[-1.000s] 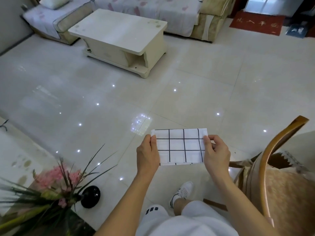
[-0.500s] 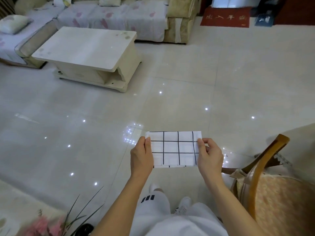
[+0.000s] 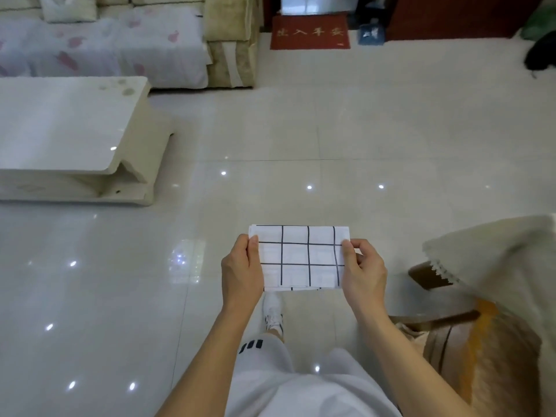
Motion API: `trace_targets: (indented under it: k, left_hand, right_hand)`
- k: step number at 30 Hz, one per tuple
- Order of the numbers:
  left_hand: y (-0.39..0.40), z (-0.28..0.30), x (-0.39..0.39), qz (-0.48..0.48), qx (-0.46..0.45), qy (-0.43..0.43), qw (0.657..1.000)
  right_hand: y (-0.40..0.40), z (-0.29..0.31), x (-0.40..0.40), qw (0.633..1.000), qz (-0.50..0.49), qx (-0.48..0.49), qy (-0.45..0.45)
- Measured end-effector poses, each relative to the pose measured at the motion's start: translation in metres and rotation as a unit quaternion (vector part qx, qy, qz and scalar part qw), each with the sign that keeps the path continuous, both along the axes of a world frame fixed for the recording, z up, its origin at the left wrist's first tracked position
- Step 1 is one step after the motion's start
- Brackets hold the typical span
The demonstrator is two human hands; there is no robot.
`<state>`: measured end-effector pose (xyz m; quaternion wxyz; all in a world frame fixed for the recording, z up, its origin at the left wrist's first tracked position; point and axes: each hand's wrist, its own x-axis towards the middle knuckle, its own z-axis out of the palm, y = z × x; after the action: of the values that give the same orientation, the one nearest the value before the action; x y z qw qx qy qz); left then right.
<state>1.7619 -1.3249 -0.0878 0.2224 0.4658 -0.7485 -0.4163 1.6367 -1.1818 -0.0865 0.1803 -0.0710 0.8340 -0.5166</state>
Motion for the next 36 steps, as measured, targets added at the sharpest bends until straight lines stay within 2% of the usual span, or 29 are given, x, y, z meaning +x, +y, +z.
trace_targets:
  k: [7,14,23,36]
  left_hand:
    - [-0.086,0.005,-0.067,-0.068,0.01,0.004,0.998]
    - [-0.119,0.007,-0.125,-0.12,0.025,0.001,0.993]
    - [-0.125,0.004,-0.237,-0.173,0.021,-0.011,0.985]
    - [-0.078,0.031,-0.492,-0.235,0.003,-0.006,0.972]
  right_hand:
    - [-0.07,0.006,-0.046,0.997,-0.072,0.013,0.019]
    - [-0.093,0.009,-0.088,0.993,-0.109,0.028,0.021]
    - [-0.091,-0.003,-0.181,0.986,-0.163,0.015,0.012]
    - [-0.038,0.013,-0.41,0.966,-0.255,-0.024,0.02]
